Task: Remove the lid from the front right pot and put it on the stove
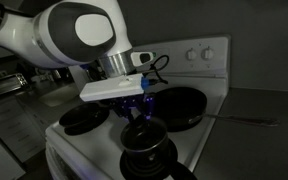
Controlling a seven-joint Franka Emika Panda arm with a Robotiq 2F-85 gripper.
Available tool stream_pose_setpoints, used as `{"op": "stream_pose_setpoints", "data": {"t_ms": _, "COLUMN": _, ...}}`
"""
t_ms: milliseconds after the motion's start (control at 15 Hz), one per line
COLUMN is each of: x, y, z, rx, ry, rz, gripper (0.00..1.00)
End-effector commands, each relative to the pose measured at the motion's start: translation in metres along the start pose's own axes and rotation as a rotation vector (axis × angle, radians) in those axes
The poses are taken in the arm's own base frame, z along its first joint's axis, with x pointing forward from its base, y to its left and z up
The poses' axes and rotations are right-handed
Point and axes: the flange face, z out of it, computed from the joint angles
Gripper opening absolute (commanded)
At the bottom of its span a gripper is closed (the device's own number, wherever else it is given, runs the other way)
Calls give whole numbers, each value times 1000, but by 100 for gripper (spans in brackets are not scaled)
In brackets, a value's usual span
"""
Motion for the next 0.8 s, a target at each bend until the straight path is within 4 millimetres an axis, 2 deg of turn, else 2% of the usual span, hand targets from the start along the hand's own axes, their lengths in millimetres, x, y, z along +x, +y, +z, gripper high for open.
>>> {"op": "stream_pose_setpoints", "data": {"t_ms": 0, "x": -4, "y": 4, "z": 3, "rx": -19, "ry": 0, "rz": -8, "gripper": 18}}
{"op": "stream_pose_setpoints", "data": {"t_ms": 67, "x": -4, "y": 5, "z": 3, "rx": -21, "ry": -3, "rz": -8, "gripper": 15}}
{"op": "stream_pose_setpoints", "data": {"t_ms": 733, "x": 5, "y": 10, "z": -15, "rx": -110, "ry": -27, "rz": -66, "gripper": 15}}
